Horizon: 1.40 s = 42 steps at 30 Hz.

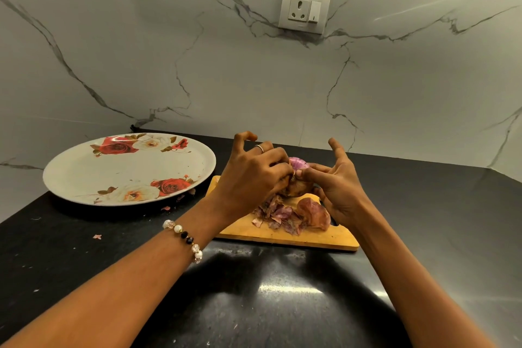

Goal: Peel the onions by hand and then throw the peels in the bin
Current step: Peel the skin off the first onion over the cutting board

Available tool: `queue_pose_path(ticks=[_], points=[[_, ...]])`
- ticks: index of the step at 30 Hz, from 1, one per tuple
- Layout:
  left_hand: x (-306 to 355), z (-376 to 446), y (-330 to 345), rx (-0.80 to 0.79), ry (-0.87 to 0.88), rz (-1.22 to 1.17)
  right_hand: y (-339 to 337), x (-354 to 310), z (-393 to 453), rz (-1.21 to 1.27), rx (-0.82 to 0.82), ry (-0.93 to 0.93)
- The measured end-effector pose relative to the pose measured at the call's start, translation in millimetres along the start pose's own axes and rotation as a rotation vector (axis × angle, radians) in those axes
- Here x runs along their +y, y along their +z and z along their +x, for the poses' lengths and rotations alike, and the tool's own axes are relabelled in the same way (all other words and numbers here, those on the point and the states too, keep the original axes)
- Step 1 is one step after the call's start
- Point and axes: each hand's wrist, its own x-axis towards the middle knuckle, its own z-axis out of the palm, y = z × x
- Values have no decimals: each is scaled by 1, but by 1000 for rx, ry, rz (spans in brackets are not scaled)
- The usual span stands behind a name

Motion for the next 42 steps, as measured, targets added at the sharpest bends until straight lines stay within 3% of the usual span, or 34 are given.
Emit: queue_pose_path(ticks=[4,15,21,25,28,36,42], points=[[3,0,2,40,50,61,0,1,-1,28,22,-4],[12,-3,7,109,-13,105,8,2,-3,114,64,-13],[6,-1,10,119,-186,-60,5,1,-1,134,5,-38],[-2,-1,12,109,-353,-303,2,1,2,134,-25,-58],[-7,1,9,88,-385,-478,1,0,2,145,-33,-62],[-3,2,9,70,-424,-537,1,-1,2,126,-13,-75],[-2,1,6,87,-372,-442,0,-1,2,133,-22,-84]])
